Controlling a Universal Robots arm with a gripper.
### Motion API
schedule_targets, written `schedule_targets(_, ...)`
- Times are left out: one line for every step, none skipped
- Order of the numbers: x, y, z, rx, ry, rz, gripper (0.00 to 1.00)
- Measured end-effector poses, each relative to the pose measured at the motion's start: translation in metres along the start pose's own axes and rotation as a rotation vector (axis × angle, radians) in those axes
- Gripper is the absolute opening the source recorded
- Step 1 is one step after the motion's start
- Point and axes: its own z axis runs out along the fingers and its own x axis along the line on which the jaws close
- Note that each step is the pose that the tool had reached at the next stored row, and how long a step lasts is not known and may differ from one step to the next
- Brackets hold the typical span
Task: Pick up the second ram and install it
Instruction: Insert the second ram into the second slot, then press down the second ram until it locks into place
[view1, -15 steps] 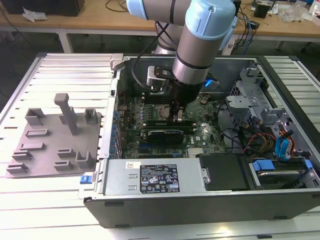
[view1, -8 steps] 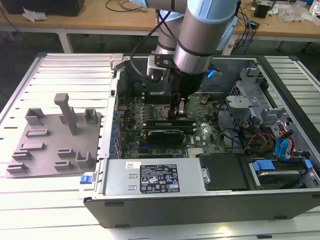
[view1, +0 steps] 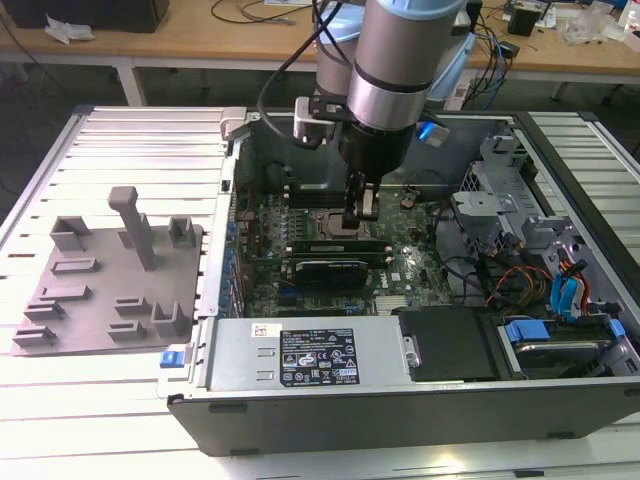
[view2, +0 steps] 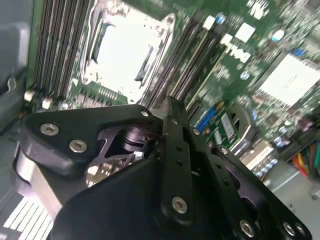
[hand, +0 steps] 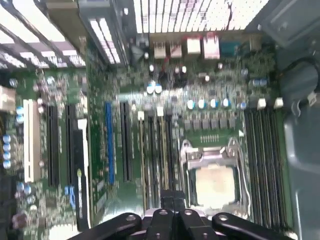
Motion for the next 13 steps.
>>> schedule_targets(0.0000,0.0002,0.0000,0.0216,-0.0012,-0.001,0.08)
schedule_targets(0.0000,0.0005,0.0000,0.0355,-0.0022,-0.002,0.08)
schedule_targets(0.0000,0.0005,0.0001,0.0376,-0.0026,-0.002,0.08)
schedule_targets(0.0000,0.0005,0.0001,0.0376,-0.0026,-0.002,0.08)
schedule_targets(0.0000,0.0006,0.0000,0.0375,-0.0023,-0.002,0.08)
schedule_targets(0.0001,0.0006,0.0000,0.0374,-0.0024,-0.002,0.08)
schedule_targets(0.0000,0.0006,0.0000,0.0373,-0.0023,-0.002,0.08)
schedule_targets(0.0000,0.0006,0.0000,0.0373,-0.0023,-0.002,0.08)
schedule_targets(0.0000,0.0006,0.0000,0.0373,-0.0023,-0.002,0.08)
schedule_targets(0.0001,0.0006,0.0000,0.0373,-0.0023,-0.002,0.08)
schedule_targets(0.0001,0.0006,0.0000,0.0372,-0.0022,-0.002,0.08)
schedule_targets(0.0001,-0.0008,0.0025,0.0370,0.0034,-0.015,0.08)
schedule_targets(-0.0001,-0.0044,0.0066,0.0368,0.0120,-0.028,0.08)
